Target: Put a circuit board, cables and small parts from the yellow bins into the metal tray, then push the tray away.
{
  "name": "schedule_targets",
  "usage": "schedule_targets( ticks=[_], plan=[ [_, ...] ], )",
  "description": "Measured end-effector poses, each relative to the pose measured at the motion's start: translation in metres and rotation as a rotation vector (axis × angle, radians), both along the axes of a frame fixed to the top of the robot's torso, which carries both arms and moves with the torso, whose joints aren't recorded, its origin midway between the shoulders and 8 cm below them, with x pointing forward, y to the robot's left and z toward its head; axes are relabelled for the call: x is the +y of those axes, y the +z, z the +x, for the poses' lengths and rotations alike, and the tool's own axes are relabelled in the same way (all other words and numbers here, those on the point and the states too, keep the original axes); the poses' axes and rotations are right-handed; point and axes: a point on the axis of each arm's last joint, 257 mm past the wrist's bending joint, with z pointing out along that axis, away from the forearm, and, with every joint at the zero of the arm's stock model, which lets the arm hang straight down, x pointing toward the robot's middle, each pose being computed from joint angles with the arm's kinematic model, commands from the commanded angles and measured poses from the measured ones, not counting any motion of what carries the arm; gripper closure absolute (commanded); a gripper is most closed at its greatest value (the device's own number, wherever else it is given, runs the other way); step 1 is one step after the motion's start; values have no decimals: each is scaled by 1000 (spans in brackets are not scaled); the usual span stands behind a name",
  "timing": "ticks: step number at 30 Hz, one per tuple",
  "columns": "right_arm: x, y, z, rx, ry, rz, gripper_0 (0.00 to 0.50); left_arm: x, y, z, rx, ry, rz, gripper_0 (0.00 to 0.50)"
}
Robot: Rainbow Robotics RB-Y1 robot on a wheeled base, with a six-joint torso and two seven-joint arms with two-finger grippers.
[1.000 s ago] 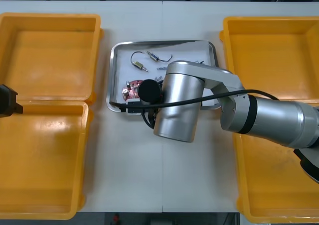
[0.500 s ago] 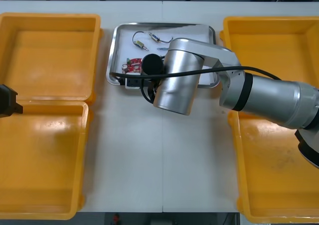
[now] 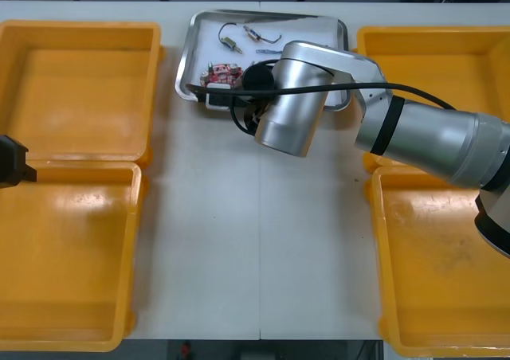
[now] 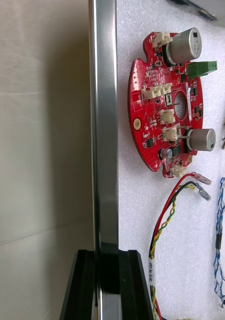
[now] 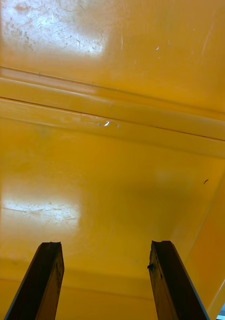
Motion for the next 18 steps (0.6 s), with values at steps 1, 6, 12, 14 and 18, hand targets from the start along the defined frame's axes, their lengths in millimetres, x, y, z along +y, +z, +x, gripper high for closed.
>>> schedule_targets(
  ticks=[1, 6, 12, 14, 18],
  plan=[
    [0, 3, 4, -13, 4, 5, 500, 0, 0, 0, 0, 0, 0, 0],
    [1, 13, 21, -73, 22, 20, 500, 0, 0, 0, 0, 0, 0, 0],
    [-1, 19, 32, -111, 32, 24, 500, 0, 0, 0, 0, 0, 0, 0],
    [-1, 19, 33, -113, 33, 25, 500, 0, 0, 0, 0, 0, 0, 0],
    [-1, 20, 33, -114, 33, 24, 499, 0, 0, 0, 0, 0, 0, 0]
  ],
)
